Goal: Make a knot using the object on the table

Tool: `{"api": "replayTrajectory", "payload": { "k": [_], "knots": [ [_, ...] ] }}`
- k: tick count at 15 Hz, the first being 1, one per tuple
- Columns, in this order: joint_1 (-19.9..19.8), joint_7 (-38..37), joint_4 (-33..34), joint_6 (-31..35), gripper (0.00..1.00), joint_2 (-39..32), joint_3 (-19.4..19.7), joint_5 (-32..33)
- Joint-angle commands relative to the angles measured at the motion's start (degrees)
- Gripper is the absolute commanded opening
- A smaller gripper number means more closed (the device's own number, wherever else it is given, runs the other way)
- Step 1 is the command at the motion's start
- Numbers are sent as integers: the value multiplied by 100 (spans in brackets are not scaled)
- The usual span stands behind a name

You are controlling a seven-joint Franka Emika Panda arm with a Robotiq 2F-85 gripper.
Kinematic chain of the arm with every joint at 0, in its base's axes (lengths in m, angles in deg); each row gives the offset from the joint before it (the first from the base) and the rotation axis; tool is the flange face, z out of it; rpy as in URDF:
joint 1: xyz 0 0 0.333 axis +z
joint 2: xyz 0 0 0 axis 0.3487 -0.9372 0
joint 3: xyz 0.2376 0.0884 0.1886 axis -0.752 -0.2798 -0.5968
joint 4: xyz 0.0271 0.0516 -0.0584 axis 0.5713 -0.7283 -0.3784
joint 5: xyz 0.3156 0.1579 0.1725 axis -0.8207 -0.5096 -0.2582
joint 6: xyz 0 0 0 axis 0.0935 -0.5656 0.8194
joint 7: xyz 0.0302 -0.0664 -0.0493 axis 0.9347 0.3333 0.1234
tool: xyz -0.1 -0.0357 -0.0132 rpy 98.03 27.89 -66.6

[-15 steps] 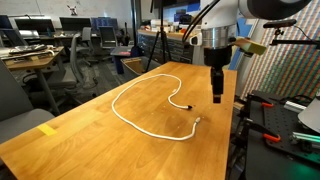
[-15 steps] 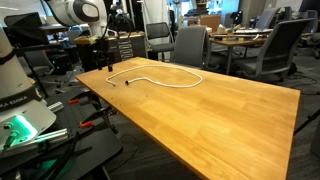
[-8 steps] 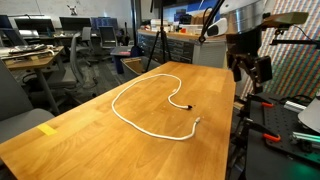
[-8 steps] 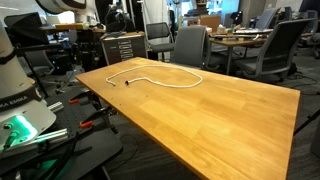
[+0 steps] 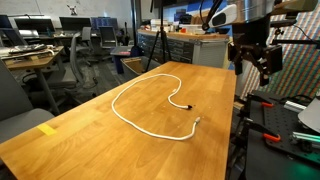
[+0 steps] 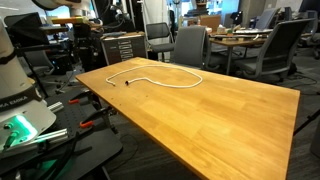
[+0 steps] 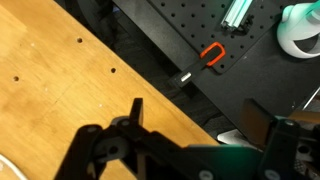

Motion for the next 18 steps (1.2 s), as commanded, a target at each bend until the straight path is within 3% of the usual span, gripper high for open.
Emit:
{"api": "replayTrajectory", "payload": {
  "k": [1,4,6,7,10,17,18],
  "knots": [
    [32,457,-7,647,100,-480,18,389],
    [40,837,-48,1522,100,-890,-3,754],
    [113,1342,-47,2120,100,-1006,71,530],
    [13,919,-51,1706,100,-924,1,609],
    [3,954,-46,1775,100,-1036,-4,605],
    [156,1793,28,2645,100,-764,125,148],
    [200,1948,-233,2866,100,-575,157,37]
  ]
}}
